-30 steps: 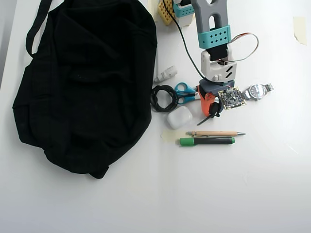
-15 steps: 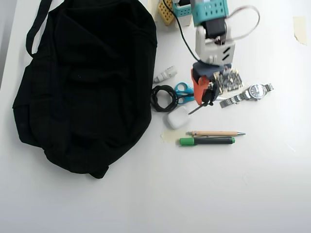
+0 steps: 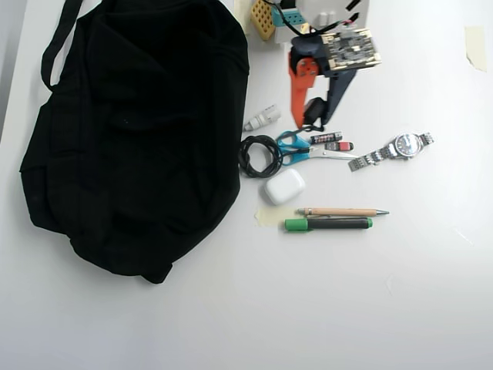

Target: Put the black bike light into the black bag

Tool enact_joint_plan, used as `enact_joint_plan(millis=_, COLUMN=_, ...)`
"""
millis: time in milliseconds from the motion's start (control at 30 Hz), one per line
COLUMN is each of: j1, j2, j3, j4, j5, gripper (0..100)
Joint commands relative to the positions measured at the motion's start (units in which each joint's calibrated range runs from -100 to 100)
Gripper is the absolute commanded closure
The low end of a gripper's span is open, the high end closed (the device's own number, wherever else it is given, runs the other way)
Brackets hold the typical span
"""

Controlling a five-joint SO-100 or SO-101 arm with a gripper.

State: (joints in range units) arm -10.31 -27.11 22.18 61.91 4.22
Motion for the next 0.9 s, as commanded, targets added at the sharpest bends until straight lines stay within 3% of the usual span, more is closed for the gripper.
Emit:
enact_joint_plan(millis=0, j1=5.5, j2=-2.1, j3=-3.0, j4=1.0, j5=0.6, gripper=98)
enact_joint_plan(millis=367, j1=21.8, j2=-0.7, j3=3.9, j4=-4.2, j5=5.9, gripper=98)
enact_joint_plan(millis=667, j1=37.5, j2=1.9, j3=17.3, j4=-22.5, j5=8.0, gripper=98)
enact_joint_plan(millis=867, j1=46.7, j2=26.5, j3=16.3, j4=-42.6, j5=10.2, gripper=98)
